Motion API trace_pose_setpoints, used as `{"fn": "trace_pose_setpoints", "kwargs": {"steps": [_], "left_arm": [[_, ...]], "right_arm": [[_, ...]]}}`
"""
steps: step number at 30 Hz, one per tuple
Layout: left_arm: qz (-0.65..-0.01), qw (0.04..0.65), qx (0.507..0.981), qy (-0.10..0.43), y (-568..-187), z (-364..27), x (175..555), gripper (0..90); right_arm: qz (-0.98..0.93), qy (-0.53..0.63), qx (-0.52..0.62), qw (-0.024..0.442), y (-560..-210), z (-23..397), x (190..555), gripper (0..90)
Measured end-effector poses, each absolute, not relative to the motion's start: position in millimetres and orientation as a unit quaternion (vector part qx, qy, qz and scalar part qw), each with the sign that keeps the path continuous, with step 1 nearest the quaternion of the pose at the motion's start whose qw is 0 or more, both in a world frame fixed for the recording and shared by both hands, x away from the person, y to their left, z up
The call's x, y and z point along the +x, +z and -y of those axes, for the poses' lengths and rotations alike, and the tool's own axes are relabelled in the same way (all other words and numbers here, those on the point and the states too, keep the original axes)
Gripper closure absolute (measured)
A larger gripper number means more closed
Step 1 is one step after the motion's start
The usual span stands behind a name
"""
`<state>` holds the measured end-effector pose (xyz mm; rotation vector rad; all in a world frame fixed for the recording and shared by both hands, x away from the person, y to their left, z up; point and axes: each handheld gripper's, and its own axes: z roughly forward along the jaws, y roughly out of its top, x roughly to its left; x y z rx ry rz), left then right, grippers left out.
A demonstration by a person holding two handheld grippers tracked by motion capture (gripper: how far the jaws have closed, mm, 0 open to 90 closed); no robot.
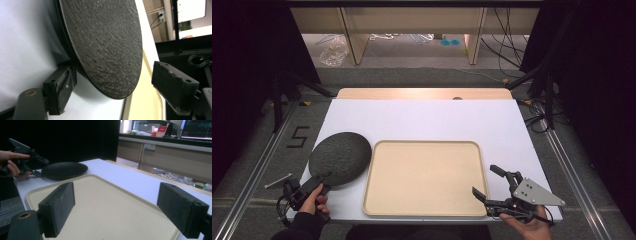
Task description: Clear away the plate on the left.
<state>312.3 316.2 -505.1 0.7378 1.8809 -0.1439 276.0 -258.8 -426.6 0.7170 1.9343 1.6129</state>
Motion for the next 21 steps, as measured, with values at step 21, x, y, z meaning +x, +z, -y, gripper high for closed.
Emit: {"fn": "trace_pose_setpoints", "kwargs": {"steps": [21], "left_arm": [[-0.807,0.533,0.245,-0.070,-518.3,-316.7,319.3,56.8]], "right_arm": [[-0.715,0.595,0.271,0.248,-426.7,256.8,274.2,16.1]]}}
